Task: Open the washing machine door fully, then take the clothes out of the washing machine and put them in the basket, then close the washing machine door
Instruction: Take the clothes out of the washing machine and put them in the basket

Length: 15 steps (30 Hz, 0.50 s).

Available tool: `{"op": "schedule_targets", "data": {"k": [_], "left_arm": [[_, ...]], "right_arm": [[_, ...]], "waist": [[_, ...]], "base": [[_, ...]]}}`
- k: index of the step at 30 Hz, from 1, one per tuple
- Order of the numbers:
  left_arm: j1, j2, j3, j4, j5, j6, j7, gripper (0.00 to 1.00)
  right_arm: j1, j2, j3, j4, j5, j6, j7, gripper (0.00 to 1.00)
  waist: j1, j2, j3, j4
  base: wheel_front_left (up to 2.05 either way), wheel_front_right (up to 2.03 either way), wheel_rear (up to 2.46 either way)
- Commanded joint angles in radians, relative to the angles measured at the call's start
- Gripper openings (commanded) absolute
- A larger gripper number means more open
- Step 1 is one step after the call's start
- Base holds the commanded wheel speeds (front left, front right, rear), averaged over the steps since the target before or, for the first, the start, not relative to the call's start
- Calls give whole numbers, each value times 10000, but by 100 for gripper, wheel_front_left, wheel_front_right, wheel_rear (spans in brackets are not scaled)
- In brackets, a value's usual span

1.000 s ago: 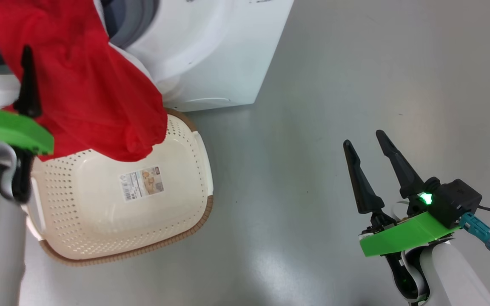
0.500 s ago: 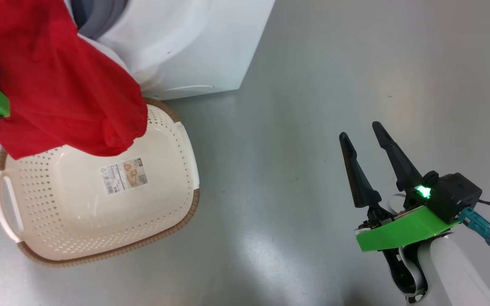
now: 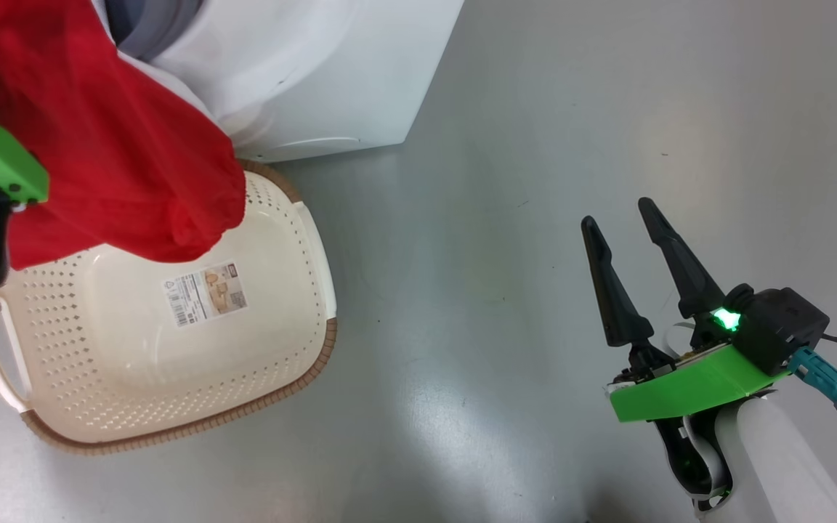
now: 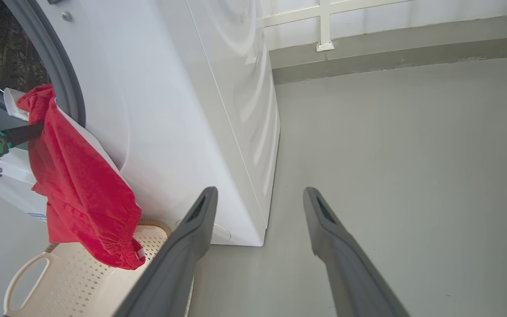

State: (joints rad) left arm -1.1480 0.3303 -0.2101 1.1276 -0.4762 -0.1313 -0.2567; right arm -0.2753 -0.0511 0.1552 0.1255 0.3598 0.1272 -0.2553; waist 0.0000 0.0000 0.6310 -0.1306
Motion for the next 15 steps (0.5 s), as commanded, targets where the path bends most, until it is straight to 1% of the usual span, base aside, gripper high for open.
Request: {"op": "schedule_targets", "data": {"k": [1,6,10,14,15], "left_arm": [[-15,506,24,-292,-153,6,-51,0],[203,623,-227,-853,-449,6,-51,0],[761,587,-73,-1831,-488,6,-51,0],[1490,437,360,-2762,-375,6,-51,0],[1490,437,360,-2762,-375,6,-51,0]], "right_arm": [[33,9,206,-254,45,35,-65,100],[25,9,149,-228,55,35,-65,100],[62,9,34,-186,50,35,-65,100],[88,9,-22,-153,60,35,-65,100],[88,9,-22,-153,60,35,-65,100]], "waist": [[0,0,-6,13],[0,0,-92,86],[0,0,-260,253],[0,0,-404,406],[0,0,-404,406]], "base": [[0,0,0],[0,0,0],[0,0,0],[0,0,0],[0,0,0]]}}
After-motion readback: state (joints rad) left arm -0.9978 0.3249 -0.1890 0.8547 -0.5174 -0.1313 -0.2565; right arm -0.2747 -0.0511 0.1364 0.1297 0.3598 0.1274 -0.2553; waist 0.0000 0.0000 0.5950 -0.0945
